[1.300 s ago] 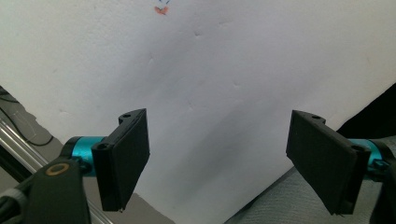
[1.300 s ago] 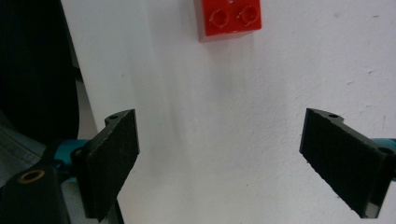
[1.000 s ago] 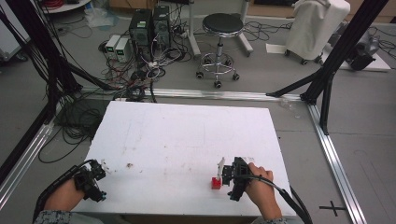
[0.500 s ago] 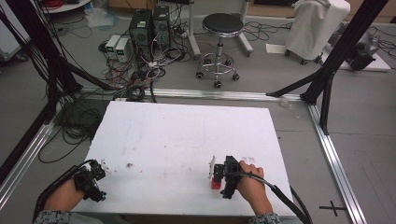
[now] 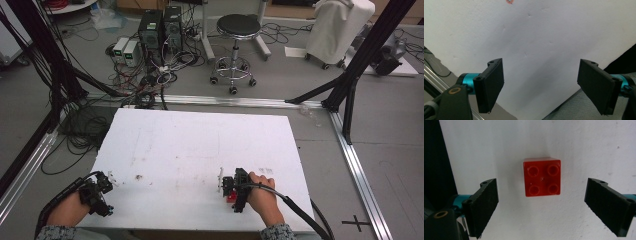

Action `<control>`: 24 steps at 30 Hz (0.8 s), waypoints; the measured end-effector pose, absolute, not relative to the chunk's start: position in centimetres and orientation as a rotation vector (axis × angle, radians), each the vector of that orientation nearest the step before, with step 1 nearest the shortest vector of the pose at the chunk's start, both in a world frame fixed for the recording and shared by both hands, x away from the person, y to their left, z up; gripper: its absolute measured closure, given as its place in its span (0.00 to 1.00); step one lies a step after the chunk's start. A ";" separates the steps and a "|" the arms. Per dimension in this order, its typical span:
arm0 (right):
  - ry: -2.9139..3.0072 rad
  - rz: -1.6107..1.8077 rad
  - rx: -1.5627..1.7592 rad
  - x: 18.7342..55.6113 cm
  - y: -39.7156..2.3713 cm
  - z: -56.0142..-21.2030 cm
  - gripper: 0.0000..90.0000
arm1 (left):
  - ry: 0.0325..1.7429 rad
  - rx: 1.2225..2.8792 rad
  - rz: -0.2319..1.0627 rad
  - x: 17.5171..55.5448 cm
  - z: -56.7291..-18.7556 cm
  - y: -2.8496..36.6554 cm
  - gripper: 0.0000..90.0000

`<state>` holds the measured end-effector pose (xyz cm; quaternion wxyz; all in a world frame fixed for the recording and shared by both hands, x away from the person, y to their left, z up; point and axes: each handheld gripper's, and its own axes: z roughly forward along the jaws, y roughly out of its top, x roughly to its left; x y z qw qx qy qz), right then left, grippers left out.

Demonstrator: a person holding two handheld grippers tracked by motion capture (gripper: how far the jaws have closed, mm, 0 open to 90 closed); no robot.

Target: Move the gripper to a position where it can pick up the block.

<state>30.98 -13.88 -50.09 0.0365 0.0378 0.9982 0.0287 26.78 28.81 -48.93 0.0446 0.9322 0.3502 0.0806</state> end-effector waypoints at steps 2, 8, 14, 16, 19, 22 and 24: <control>3.069 0.089 0.110 31.1 -13.6 -50.4 0.13 | 1.073 2.846 0.247 26.8 -48.9 28.8 0.24; 3.078 0.073 0.092 31.2 -13.0 -50.9 0.12 | 1.074 2.845 0.246 26.7 -48.9 28.8 0.24; 3.085 0.044 0.088 31.3 -12.8 -51.4 0.12 | 1.076 2.843 0.246 26.7 -48.9 28.9 0.24; 3.086 0.049 0.090 31.3 -12.8 -51.4 0.12 | 1.075 2.846 0.246 26.7 -48.9 28.9 0.24; 3.089 0.048 0.091 31.3 -12.9 -51.4 0.12 | 1.073 2.846 0.246 26.7 -48.9 28.8 0.24; 3.089 0.044 0.083 31.3 -12.9 -51.4 0.13 | 1.074 2.846 0.245 26.7 -48.9 28.8 0.24; 3.089 0.045 0.094 31.2 -13.0 -51.3 0.13 | 1.074 2.846 0.245 26.7 -49.0 28.8 0.24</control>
